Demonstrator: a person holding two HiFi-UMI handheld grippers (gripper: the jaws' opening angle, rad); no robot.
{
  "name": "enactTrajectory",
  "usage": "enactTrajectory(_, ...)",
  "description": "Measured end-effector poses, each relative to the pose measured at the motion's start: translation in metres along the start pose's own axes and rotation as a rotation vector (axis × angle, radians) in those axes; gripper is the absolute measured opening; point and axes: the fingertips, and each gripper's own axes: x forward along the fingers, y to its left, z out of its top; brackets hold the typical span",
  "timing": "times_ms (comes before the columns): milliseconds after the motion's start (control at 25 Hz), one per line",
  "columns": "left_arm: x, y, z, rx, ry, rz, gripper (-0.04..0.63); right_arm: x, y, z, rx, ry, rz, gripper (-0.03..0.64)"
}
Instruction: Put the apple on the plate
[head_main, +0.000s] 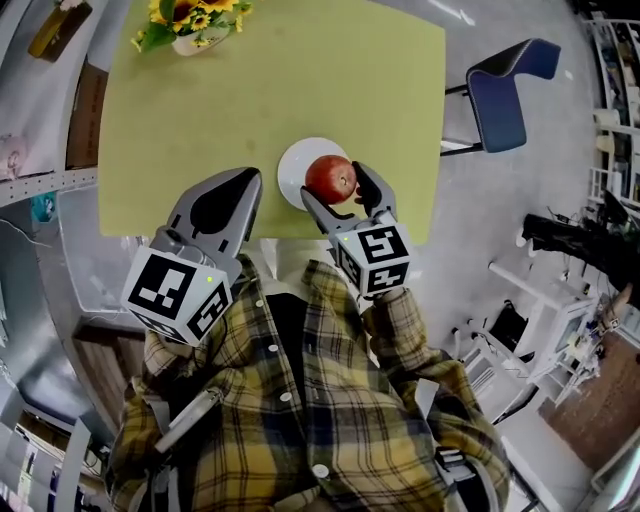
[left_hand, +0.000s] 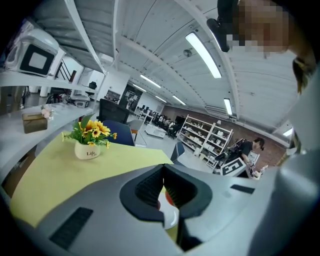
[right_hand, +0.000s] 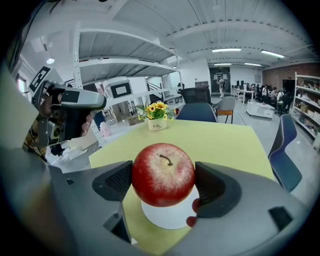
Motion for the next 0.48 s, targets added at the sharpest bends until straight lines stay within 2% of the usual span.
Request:
enactTrajectory(240, 0.010, 0.009, -0.020, -0.020, 0.051, 0.019, 0.008, 0.021, -0.007, -0.024, 0.016, 0.041, -0.010, 0.372)
enactTrajectory(480, 0.016, 0.017, -0.028, -0.023, 0.066, 0.029, 0.008, 0.045, -0.018, -0.047, -0.060, 0.094, -0.067, 0.371)
